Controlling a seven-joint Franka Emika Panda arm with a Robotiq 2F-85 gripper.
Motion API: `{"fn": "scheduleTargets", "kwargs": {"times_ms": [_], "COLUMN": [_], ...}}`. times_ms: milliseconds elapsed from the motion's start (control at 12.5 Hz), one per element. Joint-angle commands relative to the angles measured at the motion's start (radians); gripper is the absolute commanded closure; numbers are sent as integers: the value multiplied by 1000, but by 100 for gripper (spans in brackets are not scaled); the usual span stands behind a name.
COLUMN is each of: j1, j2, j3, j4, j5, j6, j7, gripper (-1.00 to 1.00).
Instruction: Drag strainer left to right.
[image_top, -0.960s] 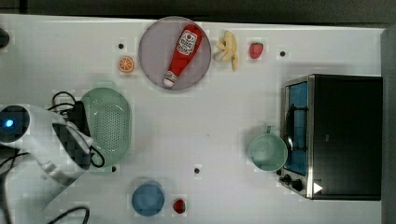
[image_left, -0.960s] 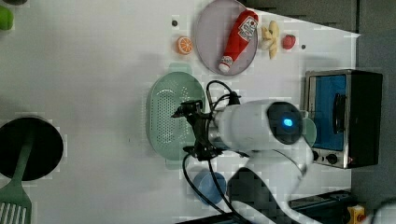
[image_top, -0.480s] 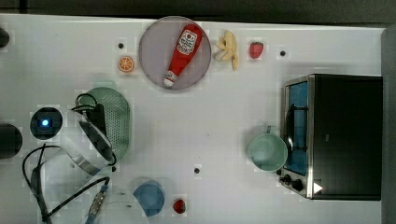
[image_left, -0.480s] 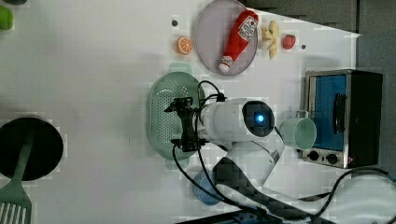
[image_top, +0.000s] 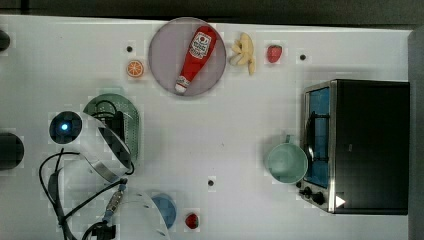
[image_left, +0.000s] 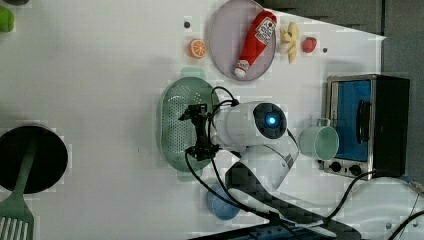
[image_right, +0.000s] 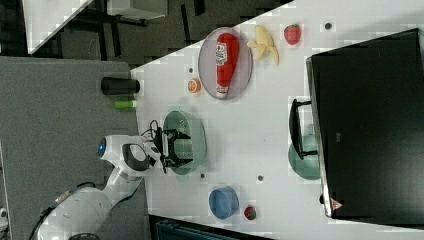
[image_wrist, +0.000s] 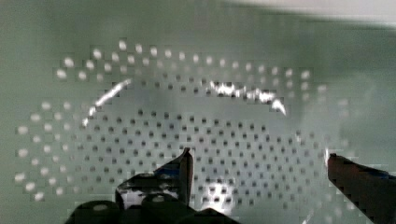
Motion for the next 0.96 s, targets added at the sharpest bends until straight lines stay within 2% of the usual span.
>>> {"fn": "scheduleTargets", "kwargs": {"times_ms": [80, 960], "j1": [-9, -86], "j2": [-29, -93], "j3": [-37, -86], "j4": [-8, -97], "j5": [-11, -11], "j6": [18, 23], "j7": [47, 1], "gripper": [-100, -100]}}
